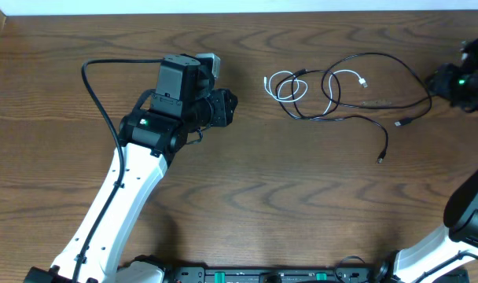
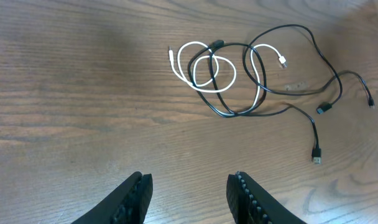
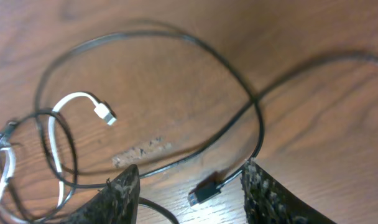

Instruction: Untangle cables

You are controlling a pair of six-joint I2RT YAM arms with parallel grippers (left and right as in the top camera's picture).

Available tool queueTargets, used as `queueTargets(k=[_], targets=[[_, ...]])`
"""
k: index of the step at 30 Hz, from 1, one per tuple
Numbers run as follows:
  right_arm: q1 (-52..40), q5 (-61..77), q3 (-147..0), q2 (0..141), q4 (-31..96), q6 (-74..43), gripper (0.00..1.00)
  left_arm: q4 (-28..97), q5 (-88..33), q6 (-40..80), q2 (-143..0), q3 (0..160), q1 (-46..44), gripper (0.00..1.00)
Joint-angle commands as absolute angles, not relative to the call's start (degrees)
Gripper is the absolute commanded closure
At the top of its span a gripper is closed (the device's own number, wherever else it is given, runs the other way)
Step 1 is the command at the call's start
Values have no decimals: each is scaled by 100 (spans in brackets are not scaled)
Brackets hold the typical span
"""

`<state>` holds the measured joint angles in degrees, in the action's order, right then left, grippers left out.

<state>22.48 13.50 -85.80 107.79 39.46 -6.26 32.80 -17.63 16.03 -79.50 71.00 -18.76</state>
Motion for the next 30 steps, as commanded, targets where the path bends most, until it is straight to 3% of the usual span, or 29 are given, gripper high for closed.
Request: queueTargets(k=[1, 10, 20, 30], targets=[[2016, 200, -8265, 10986, 3887, -1942, 52, 3299, -1686, 1503, -7937, 7146, -1874, 56], [1863, 10, -7559, 11439, 3159, -4134, 53, 3376, -1686, 1503, -7937, 7146, -1874, 56], [1839, 510, -7557, 11987, 2604, -3988, 49, 3385, -1684, 1503, -7937, 7146, -1874, 56], [1621, 1236, -7557, 12055, 1920, -3868, 55, 3387, -1684, 1503, -7937, 7146, -1874, 56]])
